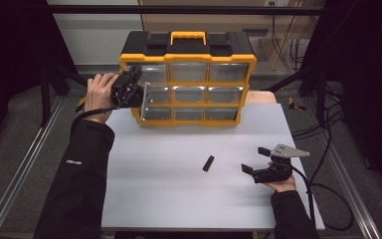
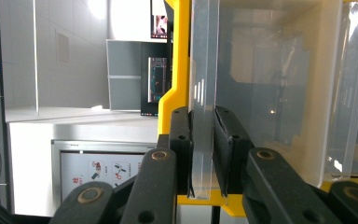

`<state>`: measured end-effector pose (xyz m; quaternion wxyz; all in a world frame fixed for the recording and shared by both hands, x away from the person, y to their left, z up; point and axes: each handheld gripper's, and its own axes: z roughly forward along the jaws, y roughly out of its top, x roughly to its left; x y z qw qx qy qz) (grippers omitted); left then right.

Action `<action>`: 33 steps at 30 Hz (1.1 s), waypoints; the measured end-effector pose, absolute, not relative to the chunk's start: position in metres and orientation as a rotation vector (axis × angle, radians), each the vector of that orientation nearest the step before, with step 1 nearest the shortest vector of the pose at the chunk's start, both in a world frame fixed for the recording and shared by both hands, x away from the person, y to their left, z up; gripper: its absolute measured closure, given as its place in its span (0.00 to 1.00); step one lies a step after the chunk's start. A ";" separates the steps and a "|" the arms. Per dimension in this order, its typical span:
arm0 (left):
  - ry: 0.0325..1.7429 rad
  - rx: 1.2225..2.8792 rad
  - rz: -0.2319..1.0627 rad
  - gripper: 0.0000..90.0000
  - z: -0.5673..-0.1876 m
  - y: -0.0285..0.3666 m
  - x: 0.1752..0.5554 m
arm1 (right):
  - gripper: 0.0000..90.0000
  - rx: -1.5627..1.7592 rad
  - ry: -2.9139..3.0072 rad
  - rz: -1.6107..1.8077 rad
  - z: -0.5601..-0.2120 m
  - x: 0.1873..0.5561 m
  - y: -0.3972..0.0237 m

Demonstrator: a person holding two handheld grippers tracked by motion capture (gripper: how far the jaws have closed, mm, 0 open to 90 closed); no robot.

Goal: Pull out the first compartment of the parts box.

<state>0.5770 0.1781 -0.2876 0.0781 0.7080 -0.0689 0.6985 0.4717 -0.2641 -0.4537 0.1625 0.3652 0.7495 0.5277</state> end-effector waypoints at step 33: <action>-0.231 2.106 2.111 0.87 -0.291 0.181 0.557 | 0.01 1.037 2.140 1.508 -0.454 0.471 -0.263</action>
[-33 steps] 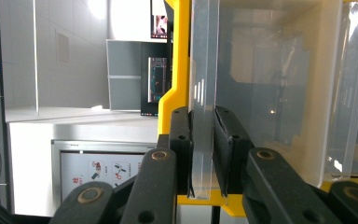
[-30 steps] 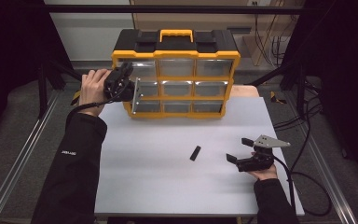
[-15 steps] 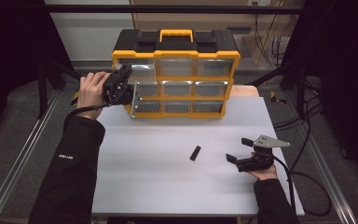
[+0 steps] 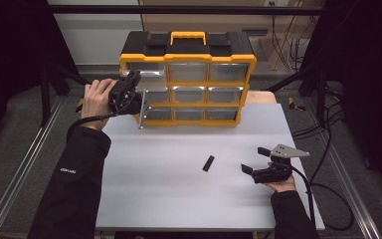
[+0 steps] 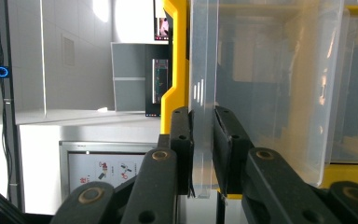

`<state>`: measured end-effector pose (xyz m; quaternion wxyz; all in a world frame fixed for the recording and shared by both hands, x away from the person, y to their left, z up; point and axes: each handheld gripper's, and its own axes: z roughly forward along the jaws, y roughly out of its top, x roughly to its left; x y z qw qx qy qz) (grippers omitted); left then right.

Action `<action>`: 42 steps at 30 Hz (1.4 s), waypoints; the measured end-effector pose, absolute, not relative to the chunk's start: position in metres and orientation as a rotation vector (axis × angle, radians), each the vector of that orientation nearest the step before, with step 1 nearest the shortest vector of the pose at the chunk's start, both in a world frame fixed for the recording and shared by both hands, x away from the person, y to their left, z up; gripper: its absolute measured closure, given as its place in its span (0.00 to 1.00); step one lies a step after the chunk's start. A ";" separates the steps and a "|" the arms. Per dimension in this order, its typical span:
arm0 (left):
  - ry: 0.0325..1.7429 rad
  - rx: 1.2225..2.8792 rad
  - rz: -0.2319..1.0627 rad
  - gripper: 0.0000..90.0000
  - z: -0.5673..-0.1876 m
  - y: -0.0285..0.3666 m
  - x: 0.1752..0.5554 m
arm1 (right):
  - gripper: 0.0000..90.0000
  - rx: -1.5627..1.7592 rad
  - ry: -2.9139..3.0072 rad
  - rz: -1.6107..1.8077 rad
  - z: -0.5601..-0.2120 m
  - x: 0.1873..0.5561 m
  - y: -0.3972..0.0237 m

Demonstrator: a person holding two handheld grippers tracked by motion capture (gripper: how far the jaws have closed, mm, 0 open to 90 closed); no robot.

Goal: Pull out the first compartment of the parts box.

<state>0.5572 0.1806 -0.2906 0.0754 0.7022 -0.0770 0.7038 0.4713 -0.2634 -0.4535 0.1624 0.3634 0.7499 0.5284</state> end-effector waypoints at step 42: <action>-0.241 2.094 2.126 0.87 -0.293 0.180 0.538 | 0.01 1.035 2.139 1.505 -0.453 0.471 -0.263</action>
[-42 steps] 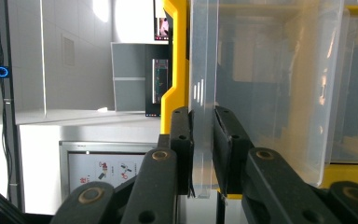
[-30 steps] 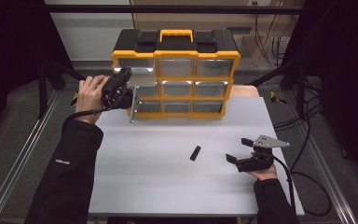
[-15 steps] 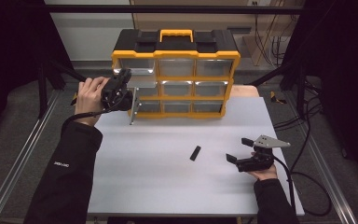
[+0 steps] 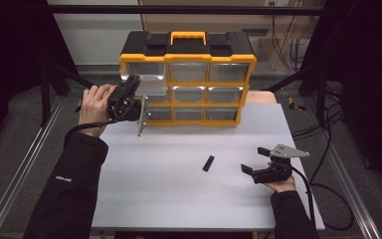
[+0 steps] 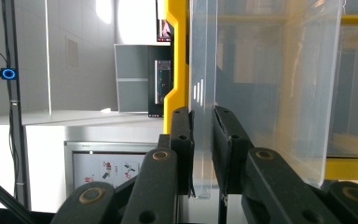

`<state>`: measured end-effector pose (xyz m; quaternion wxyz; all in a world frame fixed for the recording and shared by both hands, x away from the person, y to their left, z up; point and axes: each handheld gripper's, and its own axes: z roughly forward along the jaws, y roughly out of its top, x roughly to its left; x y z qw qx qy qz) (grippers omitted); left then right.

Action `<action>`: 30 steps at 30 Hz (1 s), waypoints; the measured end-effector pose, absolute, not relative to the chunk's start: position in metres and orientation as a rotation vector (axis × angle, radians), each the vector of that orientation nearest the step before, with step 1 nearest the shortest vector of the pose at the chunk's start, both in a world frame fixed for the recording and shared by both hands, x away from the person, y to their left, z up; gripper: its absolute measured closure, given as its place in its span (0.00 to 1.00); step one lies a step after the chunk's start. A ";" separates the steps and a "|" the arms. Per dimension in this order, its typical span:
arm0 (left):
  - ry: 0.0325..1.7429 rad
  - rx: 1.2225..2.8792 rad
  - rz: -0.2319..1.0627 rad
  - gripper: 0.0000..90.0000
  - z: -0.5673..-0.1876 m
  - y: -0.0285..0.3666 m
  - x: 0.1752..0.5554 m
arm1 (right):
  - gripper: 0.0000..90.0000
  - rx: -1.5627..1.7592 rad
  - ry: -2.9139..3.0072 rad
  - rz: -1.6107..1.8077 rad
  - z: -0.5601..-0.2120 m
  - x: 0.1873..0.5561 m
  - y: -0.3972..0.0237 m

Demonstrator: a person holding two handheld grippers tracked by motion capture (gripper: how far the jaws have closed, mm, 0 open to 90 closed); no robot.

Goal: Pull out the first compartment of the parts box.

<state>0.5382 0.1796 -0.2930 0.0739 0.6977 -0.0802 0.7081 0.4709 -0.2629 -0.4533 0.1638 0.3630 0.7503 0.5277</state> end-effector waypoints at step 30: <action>-0.240 2.093 2.134 0.87 -0.295 0.181 0.520 | 0.01 1.036 2.139 1.500 -0.453 0.471 -0.263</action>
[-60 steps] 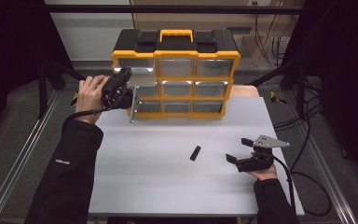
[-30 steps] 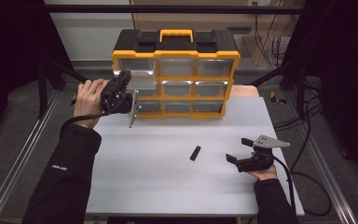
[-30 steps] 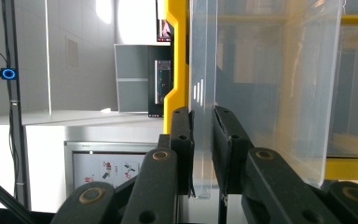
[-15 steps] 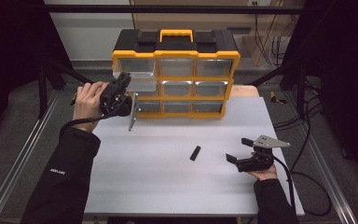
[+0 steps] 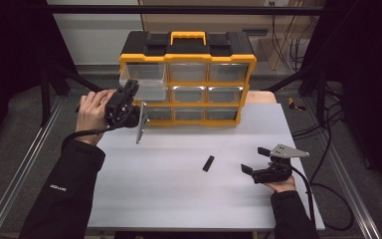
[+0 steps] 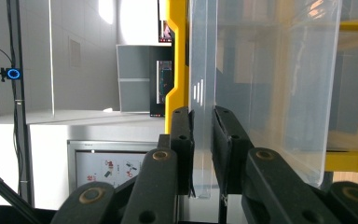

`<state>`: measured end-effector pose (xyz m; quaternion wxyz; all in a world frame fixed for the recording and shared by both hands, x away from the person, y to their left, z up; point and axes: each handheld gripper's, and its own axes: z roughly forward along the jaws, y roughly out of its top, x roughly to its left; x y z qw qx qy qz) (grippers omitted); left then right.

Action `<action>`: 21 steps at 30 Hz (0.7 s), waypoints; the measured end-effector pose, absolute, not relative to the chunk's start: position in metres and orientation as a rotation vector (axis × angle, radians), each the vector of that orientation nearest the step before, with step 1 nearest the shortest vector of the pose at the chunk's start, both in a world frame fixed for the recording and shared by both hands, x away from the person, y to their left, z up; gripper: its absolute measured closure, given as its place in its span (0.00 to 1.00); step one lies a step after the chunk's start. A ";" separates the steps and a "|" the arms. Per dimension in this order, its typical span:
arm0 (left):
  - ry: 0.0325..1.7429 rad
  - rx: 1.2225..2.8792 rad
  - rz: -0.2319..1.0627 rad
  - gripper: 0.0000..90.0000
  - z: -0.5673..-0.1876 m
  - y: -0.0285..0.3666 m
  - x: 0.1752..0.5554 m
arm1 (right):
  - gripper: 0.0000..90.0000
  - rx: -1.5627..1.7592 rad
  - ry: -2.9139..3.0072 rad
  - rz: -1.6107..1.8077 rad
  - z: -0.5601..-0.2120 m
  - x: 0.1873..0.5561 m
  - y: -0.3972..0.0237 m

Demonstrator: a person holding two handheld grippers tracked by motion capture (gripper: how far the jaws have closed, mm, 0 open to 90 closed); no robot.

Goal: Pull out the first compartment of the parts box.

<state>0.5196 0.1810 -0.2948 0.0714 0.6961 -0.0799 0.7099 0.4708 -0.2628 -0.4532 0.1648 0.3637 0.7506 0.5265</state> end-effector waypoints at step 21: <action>-0.243 2.088 2.135 0.87 -0.296 0.180 0.513 | 0.01 1.038 2.137 1.502 -0.453 0.470 -0.263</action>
